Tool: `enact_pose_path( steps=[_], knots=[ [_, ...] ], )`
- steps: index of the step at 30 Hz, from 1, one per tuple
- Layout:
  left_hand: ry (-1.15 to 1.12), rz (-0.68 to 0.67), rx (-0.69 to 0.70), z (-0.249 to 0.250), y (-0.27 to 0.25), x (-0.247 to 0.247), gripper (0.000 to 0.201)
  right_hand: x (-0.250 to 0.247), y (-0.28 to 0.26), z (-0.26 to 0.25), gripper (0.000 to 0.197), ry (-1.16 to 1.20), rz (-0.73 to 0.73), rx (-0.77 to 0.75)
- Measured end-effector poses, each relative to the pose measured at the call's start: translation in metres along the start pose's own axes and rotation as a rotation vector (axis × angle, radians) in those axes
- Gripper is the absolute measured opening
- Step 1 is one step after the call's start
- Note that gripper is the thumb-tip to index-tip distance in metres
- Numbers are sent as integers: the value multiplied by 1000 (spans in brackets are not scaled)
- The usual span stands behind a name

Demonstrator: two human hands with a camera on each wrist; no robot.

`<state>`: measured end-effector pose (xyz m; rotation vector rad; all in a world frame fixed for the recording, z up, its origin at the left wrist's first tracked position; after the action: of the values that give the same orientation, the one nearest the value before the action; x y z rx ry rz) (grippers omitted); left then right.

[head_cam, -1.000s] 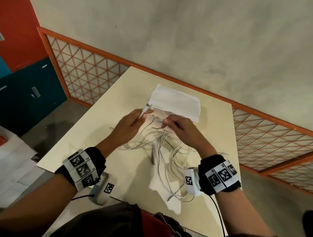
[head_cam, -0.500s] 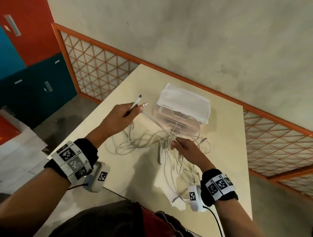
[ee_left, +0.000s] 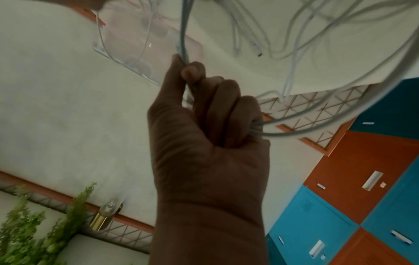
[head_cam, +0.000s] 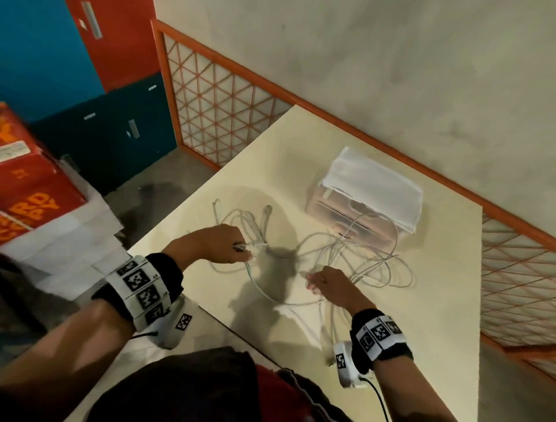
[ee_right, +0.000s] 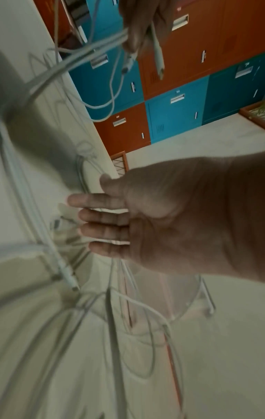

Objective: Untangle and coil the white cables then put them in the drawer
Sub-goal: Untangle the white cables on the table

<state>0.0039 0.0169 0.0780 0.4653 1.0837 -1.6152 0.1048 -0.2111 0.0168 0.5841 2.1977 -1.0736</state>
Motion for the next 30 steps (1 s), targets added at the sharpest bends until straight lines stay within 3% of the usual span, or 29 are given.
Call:
enact_pose_path(
  steps=[3,6,9,11,14,17,21,25,30],
  knots=[
    [-82,37,-43,-12,-1,4,40,-5,18,-32,26,-66,129,-82],
    [-180,36,-52,-19,-8,0,28,1,44,-68,18,-68,175,-206],
    [-216,145,-39,-27,-13,-6,12,11,67,-101,16,-77,213,-279],
    [-261,202,-9,-33,-17,-8,15,21,81,-116,23,-66,236,-295],
    [-418,262,51,-38,-22,-11,18,33,94,-118,29,13,247,-151],
    [-585,272,13,-44,-26,-11,26,36,99,-108,27,88,279,-32],
    [-790,226,-79,-44,-20,-9,41,24,102,-100,27,118,263,-7],
    [-1090,262,-133,-40,-2,-9,44,-6,91,-103,17,359,361,-119],
    [-1260,477,-159,-28,22,-16,35,-20,47,-143,13,470,342,-375]
  ],
)
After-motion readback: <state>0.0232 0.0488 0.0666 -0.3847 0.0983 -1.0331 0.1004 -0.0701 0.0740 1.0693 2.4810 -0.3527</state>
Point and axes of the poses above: each hand's wrist, its own y-axis towards the middle knuckle, its own x-axis out of the palm, z = x × y, the point moved 6 cm from there along y, towards the middle knuckle, and after that the axes turned 1 degree about x, right-handed, at the moved point
